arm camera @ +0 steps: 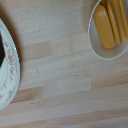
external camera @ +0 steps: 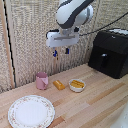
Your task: Extend the gripper towards the air fryer handle. Grasp the air fryer handle and pull it to open the air fryer. Release the air fryer handle and move the gripper to the bread. Grasp the bread with the gripper and move it to the air fryer basket. Release the bread inside the air fryer and retract the gripper.
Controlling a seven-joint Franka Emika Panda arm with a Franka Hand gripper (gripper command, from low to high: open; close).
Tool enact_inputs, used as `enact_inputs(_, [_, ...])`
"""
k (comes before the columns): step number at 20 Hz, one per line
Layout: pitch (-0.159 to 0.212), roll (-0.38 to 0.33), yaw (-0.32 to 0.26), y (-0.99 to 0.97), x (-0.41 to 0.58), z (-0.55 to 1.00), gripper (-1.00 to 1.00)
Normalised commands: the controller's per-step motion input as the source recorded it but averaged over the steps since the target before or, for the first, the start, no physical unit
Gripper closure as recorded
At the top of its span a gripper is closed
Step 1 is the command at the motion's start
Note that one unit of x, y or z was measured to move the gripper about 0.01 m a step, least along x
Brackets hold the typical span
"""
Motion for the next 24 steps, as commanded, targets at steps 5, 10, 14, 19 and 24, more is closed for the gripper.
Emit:
enact_inputs(5, [0.0,-0.156,-0.358,0.01,0.064,0.01,-1.0])
enact_inputs(10, [-0.021,-0.101,-0.369,-0.01,0.137,0.0,-1.0])
enact_inputs(14, [-0.007,-0.052,-0.375,-0.01,0.091,0.0,-1.0])
enact_inputs(19, [-0.016,-0.22,-0.321,-0.01,0.219,0.0,-1.0])
enact_inputs(24, [-0.012,-0.344,-0.232,-0.07,0.226,-0.01,-1.0])
